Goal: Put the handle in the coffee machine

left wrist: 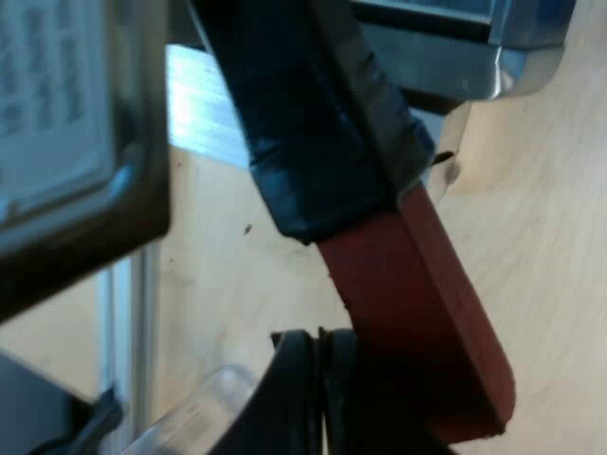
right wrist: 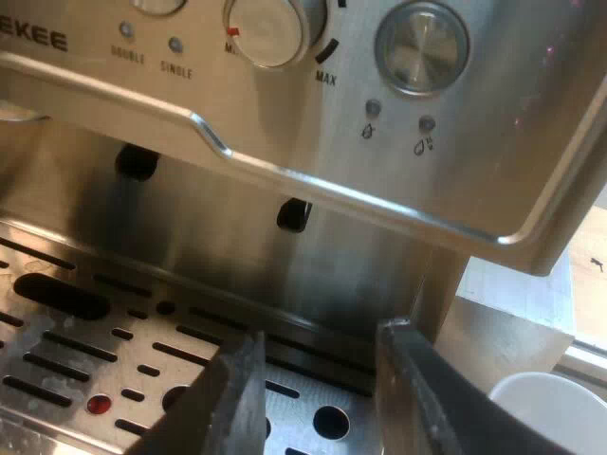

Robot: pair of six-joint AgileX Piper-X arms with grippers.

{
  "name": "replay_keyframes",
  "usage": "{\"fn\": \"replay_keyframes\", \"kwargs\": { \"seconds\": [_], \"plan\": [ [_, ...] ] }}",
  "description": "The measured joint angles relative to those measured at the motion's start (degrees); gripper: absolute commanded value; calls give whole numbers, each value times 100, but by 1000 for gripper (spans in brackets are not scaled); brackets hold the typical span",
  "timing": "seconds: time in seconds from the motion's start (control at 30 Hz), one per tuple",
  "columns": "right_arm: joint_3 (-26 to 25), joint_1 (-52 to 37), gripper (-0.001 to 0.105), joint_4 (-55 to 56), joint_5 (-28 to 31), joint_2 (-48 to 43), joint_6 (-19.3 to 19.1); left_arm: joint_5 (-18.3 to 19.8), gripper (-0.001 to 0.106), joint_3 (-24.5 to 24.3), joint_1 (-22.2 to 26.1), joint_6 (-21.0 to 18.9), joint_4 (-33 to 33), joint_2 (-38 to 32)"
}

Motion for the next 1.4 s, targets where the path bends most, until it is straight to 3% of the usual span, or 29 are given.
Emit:
{"fn": "replay_keyframes", "kwargs": {
  "seconds": [0.1,0.2,0.23,0.27,0.3,0.33,0.43,0.5,0.63,0.9,1.1,1.13,1.17,1.23,1.3,1.4],
  "plan": [
    [0,0,31,0,0,0,0,898,0,-103,468,29,84,0],
    [0,0,31,0,0,0,0,958,0,-111,539,35,91,0],
    [0,0,31,0,0,0,19,1171,0,-145,641,43,118,17],
    [0,0,31,0,0,0,112,2218,0,-400,1270,106,460,86],
    [0,0,31,35,0,0,282,2994,0,-488,1451,181,765,90],
    [0,0,31,90,0,0,414,4638,0,-499,1572,238,1208,89],
    [0,0,31,337,0,0,572,6369,0,-464,1721,309,1842,89],
    [0,0,31,455,0,0,611,6729,0,-464,1908,341,1910,89],
    [11,0,31,644,0,0,702,6934,0,-464,2223,368,1944,105],
    [8,0,31,665,-19,0,742,6972,0,-464,2618,382,1974,105],
    [8,0,46,573,-16,0,742,7072,0,-464,2680,382,1986,0],
    [8,0,62,538,-16,-15,742,7098,0,-464,2680,382,1986,-62],
    [8,0,62,535,-16,-14,755,7130,0,-464,2680,382,1986,-105],
    [8,0,73,536,-16,-30,755,7172,0,-464,2680,382,1973,-251],
    [-34,0,78,582,-81,-29,755,7245,0,-464,2680,285,1879,-542],
    [-372,0,78,1022,-590,-29,762,7321,0,-464,2680,-321,1314,-1005]
  ]
}}
